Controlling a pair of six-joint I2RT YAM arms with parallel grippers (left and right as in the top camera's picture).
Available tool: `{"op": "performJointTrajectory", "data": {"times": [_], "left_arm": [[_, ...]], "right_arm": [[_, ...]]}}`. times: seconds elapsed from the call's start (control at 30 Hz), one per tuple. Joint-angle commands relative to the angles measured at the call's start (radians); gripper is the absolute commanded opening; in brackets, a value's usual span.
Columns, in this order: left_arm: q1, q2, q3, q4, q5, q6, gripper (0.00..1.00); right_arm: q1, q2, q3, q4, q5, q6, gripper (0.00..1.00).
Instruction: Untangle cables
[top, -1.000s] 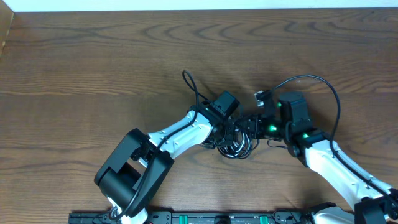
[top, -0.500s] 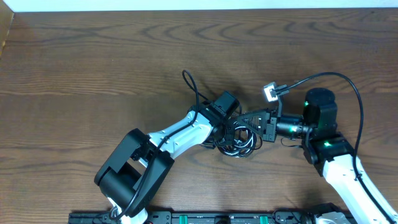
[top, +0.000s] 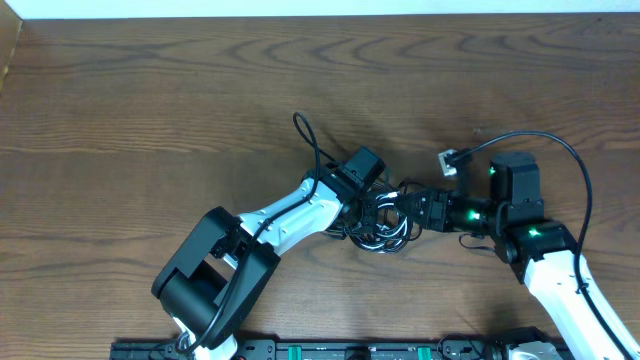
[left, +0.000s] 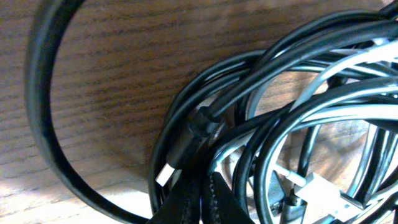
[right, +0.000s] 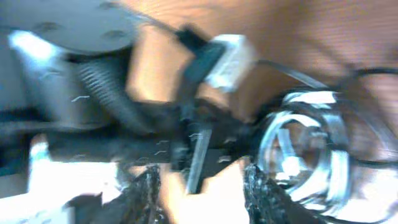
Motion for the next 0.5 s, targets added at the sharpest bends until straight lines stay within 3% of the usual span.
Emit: {"op": "performJointTrajectory", "data": {"times": [0.0, 0.13, 0.47], "left_arm": [[0.005, 0.06, -0.04, -0.017, -0.092, -0.009, 0.08], [0.005, 0.06, -0.04, -0.016, -0.092, -0.009, 0.08], [0.005, 0.06, -0.04, -0.015, -0.092, -0.009, 0.08]], "right_arm": [[-0.003, 0.021, 0.011, -0.01, 0.154, -0.012, 0.46], [-0.003, 0.074, 0.011, -0.002, 0.154, -0.011, 0.53], [-0.003, 0.263, 0.011, 0.166, 0.153, 0.069, 0.48]]}}
